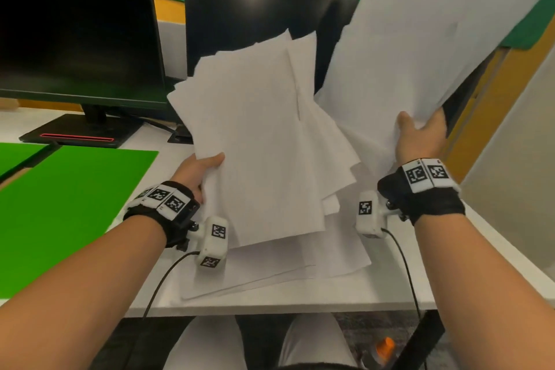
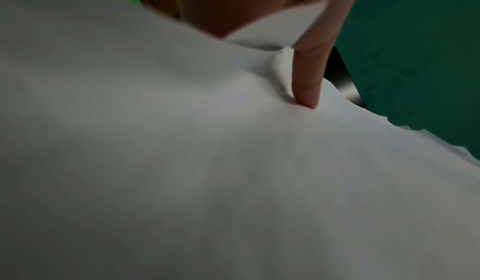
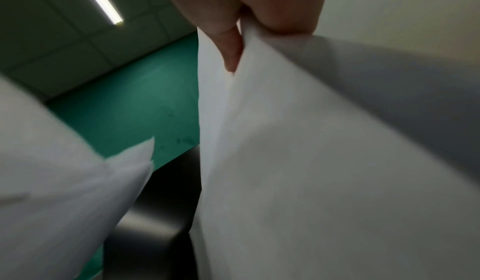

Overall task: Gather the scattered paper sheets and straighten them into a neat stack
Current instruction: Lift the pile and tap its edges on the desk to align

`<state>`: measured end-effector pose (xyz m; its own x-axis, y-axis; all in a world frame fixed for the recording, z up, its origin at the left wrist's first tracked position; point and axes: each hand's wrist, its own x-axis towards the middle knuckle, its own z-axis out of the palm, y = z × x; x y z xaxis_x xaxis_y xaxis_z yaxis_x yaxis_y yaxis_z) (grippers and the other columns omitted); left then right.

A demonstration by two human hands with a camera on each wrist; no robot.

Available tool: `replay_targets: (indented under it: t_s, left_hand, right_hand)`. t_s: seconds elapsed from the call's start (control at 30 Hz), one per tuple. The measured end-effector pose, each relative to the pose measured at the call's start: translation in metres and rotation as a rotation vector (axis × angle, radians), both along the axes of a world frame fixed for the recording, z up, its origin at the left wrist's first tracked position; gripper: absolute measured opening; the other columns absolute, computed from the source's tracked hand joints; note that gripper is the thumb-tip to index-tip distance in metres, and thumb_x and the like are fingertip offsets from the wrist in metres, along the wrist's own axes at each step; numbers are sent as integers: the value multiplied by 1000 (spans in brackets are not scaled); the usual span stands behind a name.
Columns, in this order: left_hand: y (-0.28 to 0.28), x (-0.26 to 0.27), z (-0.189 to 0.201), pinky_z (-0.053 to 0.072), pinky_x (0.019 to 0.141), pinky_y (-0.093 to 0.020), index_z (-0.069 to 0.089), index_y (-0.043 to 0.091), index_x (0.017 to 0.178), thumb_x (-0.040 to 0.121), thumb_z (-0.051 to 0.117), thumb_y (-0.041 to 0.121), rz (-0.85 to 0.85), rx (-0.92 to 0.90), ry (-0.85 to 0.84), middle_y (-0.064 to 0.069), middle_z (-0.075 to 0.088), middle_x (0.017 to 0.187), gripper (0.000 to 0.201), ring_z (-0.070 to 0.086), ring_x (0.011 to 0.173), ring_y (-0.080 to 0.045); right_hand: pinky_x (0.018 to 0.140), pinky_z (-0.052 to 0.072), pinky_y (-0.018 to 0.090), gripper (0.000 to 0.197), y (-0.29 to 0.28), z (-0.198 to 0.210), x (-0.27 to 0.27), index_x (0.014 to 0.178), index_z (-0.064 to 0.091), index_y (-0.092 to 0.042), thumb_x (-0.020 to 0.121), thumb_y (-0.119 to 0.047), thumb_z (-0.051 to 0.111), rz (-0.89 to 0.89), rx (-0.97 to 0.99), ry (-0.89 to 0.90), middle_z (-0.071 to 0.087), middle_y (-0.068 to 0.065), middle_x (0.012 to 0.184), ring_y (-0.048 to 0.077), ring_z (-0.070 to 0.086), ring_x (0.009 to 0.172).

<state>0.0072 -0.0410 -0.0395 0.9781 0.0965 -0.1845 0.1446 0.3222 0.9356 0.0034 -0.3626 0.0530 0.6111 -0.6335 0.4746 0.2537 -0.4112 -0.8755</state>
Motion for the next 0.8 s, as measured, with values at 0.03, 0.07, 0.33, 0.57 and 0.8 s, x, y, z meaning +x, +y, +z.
replay_targets:
  t_s: [0.03,0.07,0.33,0.57,0.8]
  left_hand:
    - [-5,0,0,51,74,-38,52,8,132,90,58,13,-2,3,-1,-11,67,109,43,64,90,-26]
    - [-11,1,0,51,75,-38,52,8,131,90,58,13,0,2,5,-11,66,109,42,63,90,-25]
    - [-45,1,-16,47,89,-41,45,11,139,94,54,15,-81,-3,49,-15,57,134,46,57,107,-30]
    - [-36,3,-32,44,97,-49,39,13,143,96,49,14,-98,-49,61,-16,54,135,48,55,111,-32]
    - [-7,5,-23,42,105,-46,41,15,142,96,49,14,-1,-86,-166,-9,57,133,47,56,119,-28]
  right_hand:
    - [101,36,21,52,7,-5,3,136,42,-3,88,-15,58,50,13,9,49,11,139,24,49,127]
    - [96,39,20,48,14,-11,6,132,46,-2,87,-12,59,109,44,36,53,13,135,26,52,122]
    - [65,33,9,39,32,-46,15,125,49,6,92,-13,55,292,49,310,55,21,127,29,54,113]
    - [95,24,6,52,12,-13,10,142,35,-3,95,-22,50,-51,178,-156,41,11,147,19,37,136]
    - [98,49,39,47,-4,6,11,129,50,-2,89,-27,52,-63,366,-291,62,13,123,25,61,112]
